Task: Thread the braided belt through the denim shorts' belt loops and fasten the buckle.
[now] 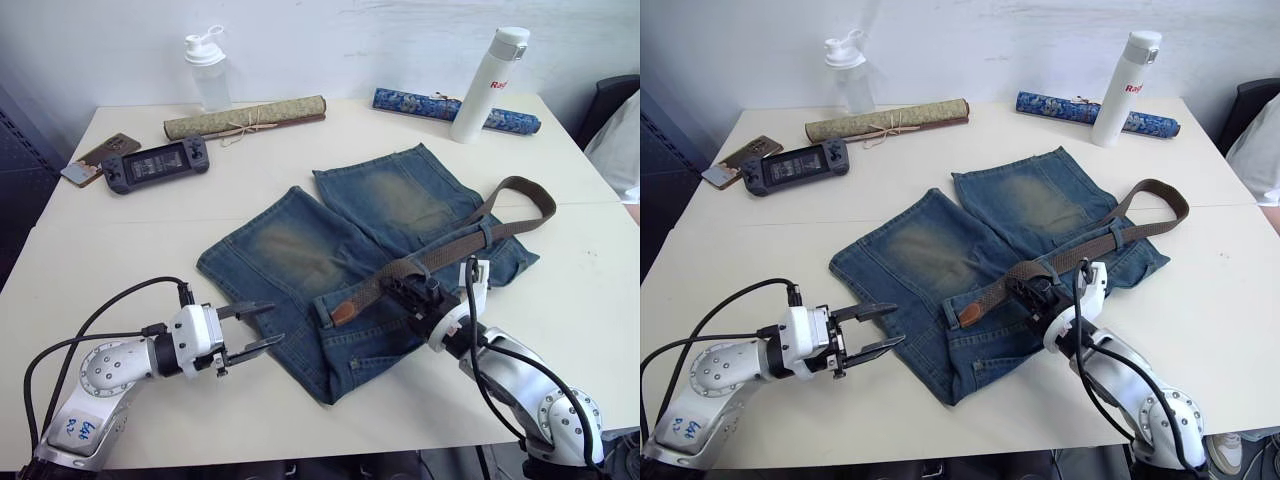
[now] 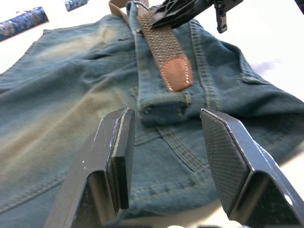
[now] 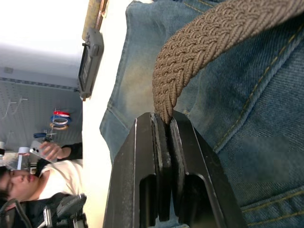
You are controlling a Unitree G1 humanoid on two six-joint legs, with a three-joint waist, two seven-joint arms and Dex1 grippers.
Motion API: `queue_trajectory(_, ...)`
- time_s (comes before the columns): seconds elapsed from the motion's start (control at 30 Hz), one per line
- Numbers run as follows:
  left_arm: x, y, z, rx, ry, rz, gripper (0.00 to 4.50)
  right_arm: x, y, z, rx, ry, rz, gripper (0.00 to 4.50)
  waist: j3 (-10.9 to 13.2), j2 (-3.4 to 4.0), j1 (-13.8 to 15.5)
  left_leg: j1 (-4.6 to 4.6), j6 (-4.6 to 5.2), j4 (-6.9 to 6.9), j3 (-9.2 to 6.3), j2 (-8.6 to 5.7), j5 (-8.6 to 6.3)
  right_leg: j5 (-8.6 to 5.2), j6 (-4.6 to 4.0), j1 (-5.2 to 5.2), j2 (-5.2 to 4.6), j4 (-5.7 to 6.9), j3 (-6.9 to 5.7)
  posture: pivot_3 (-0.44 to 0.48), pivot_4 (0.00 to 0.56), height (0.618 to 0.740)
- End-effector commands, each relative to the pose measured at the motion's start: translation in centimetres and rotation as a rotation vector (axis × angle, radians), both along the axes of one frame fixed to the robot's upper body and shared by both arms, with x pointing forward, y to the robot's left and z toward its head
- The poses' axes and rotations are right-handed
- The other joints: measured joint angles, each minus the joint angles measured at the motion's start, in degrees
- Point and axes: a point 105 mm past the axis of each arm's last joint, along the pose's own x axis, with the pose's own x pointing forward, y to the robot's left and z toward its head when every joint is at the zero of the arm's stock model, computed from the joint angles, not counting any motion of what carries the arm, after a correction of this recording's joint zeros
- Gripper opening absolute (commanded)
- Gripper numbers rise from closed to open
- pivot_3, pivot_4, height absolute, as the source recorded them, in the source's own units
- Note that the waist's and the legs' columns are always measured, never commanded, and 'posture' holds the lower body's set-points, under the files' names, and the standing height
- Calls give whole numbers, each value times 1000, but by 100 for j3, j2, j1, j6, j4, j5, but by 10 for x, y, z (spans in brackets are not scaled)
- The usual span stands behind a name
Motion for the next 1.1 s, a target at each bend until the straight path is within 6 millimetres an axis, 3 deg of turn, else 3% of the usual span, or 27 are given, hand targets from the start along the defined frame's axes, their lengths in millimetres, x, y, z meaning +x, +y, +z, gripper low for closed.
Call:
queue_trajectory(0.03,-4,2,1,8,-26,-11,2462,1,2,9,3,-56,-12,0,0,0,7,0,0,0,0,0,0,0,0,0,-1,-1,0,0,150,717)
queue_trajectory(0.4,-8,8,-10,18,-44,-3,2462,8,21,14,-209,-161,40,0,0,0,-25,0,-2,-2,1,2,-1,0,0,-1,-2,-31,1,0,150,717)
queue_trajectory(0.67,-8,10,-13,16,-59,11,2462,2,33,4,-401,-192,119,0,0,0,-28,-1,-2,-3,1,3,-2,0,0,-1,-3,-32,0,0,150,717)
queue_trajectory(0.97,-7,8,-13,33,-83,3,2462,2,44,-9,-277,-89,148,0,0,0,-34,0,-3,-5,1,5,-2,0,-1,-2,-1,-32,-1,0,150,717)
queue_trajectory(1.1,-4,4,-11,99,-204,-19,2462,7,46,-18,-267,-54,166,0,0,0,-35,0,-3,-6,3,4,-3,0,0,-1,-1,-31,-1,0,150,717)
